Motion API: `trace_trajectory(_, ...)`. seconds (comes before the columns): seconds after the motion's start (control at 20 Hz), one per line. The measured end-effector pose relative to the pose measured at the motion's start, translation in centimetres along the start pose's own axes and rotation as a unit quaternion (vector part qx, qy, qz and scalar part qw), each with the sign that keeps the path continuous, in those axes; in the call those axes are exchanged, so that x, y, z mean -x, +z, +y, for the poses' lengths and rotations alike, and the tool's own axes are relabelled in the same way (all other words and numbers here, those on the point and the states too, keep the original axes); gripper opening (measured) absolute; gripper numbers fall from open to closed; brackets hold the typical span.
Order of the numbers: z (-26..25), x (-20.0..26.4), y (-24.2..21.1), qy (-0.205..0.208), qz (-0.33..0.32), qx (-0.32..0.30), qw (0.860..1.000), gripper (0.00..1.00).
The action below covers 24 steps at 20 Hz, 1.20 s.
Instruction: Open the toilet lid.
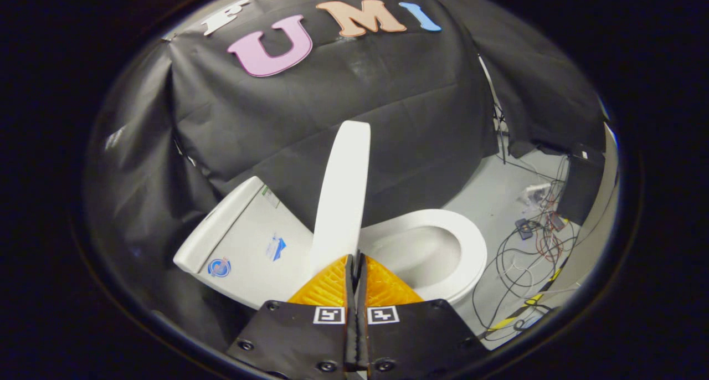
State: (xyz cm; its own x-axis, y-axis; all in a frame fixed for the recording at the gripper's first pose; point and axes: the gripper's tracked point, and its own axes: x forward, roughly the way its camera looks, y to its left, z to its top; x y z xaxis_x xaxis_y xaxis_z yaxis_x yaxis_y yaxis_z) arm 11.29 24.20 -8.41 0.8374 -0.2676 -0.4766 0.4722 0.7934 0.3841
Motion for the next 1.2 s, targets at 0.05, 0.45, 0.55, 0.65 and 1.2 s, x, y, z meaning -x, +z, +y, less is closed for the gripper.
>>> trace_trajectory(0.05, 0.2, 0.1, 0.1, 0.001, 0.0, 0.001, 1.0, 0.01)
trace_trajectory(0.45, 2.3, 0.2, 0.6, 0.016, -0.004, 0.012, 1.0, 0.01)
trace_trajectory(0.55, 3.0, 0.2, 0.6, 0.019, -0.006, 0.018, 1.0, 0.01)
trace_trajectory(0.65, 3.8, 0.2, 0.8, 0.023, -0.008, 0.022, 0.999, 0.01)
trace_trajectory(1.2, 6.5, 0.4, 0.9, 0.031, -0.012, 0.046, 0.998, 0.01)
